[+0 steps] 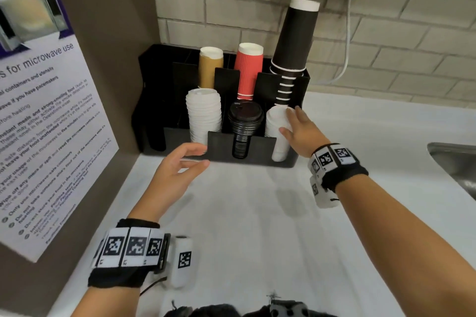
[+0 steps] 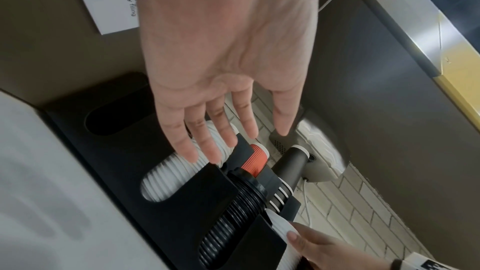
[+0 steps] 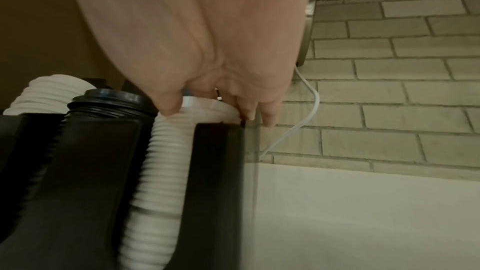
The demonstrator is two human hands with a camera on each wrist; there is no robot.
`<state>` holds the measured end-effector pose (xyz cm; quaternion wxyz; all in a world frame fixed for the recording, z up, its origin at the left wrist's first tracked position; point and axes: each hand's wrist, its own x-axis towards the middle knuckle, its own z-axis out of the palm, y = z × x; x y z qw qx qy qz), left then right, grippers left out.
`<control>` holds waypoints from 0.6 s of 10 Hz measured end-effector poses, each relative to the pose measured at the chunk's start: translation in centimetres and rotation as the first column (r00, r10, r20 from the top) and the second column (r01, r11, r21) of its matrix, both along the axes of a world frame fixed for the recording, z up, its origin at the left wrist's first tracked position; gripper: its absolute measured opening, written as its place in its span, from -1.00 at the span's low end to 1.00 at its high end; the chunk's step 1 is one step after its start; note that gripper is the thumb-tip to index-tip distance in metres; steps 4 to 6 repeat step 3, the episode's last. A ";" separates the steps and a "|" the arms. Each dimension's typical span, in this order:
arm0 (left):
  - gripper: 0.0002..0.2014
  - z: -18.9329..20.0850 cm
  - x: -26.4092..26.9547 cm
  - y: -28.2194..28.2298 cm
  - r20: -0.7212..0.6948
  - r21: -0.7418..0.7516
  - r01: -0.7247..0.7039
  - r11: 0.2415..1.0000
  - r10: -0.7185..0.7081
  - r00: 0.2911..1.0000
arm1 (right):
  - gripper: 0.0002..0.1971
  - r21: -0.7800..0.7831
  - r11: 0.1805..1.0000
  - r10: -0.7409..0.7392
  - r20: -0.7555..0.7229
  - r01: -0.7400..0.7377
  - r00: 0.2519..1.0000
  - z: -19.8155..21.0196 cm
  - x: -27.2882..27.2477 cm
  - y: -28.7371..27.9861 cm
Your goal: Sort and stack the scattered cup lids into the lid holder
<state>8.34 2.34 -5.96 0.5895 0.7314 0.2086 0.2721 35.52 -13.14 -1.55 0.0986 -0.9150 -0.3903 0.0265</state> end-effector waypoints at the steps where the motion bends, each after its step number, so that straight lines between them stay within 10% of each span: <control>1: -0.75 0.6 0.4 -0.1 0.003 0.016 0.013 1.000 -0.013 1.000 | -0.38 0.043 0.999 -0.004 0.008 0.004 1.000 -0.8 -0.2 0.1; 6: -0.49 2.2 2.3 -0.4 0.072 -0.035 -0.040 0.999 0.042 0.997 | -0.24 0.262 0.965 0.046 -0.085 -0.022 0.995 0.3 -0.7 -1.1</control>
